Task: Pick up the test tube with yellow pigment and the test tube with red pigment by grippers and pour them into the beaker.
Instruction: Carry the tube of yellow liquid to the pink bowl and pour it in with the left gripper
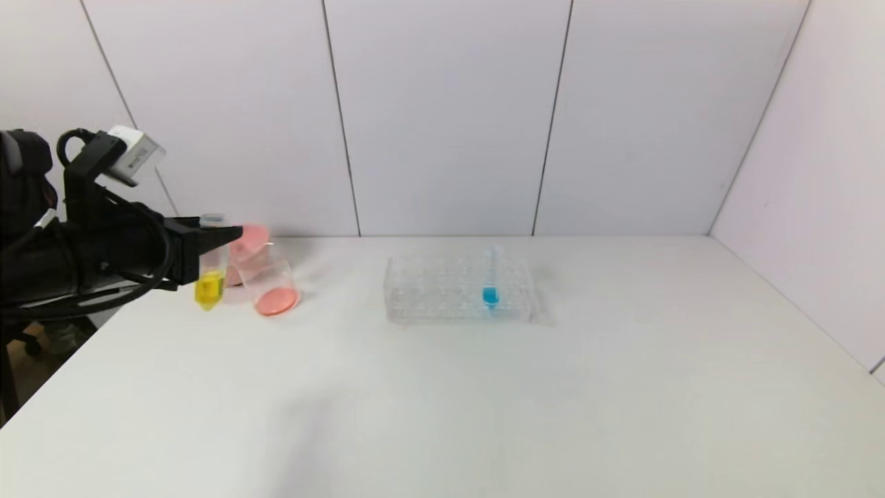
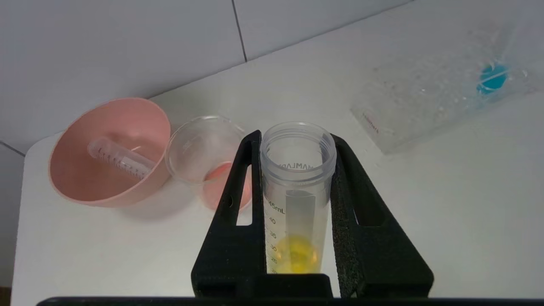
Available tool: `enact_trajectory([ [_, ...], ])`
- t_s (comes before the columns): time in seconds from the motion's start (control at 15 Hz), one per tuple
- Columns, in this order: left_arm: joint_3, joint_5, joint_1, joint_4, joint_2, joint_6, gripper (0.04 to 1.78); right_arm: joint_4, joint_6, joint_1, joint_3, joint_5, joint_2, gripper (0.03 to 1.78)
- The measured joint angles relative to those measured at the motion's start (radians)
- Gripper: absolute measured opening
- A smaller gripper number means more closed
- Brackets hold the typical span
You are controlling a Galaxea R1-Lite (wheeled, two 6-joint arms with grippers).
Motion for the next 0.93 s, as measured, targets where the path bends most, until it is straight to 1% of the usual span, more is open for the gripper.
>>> enact_trajectory([
  [0.07, -0.026, -0.02, 0.024, 0.046, 0.016, 0.046, 0.45, 0.0, 0.0, 0.0, 0.0, 0.0, 0.0, 1.71],
  [0.27, -0.14, -0.027, 0.059, 0.167, 0.1, 0.196, 0.45, 0.0, 0.0, 0.0, 0.0, 0.0, 0.0, 1.71],
  [0.6, -0.41, -0.023, 0.096, 0.405, 0.259, 0.399, 0.45, 0.0, 0.0, 0.0, 0.0, 0.0, 0.0, 1.71],
  [0.8, -0.559, -0.019, 0.111, 0.543, 0.346, 0.469, 0.45, 0.0, 0.0, 0.0, 0.0, 0.0, 0.0, 1.71],
  [0.93, -0.639, -0.018, 0.121, 0.592, 0.405, 0.5, 0.45, 0.0, 0.0, 0.0, 0.0, 0.0, 0.0, 1.71],
])
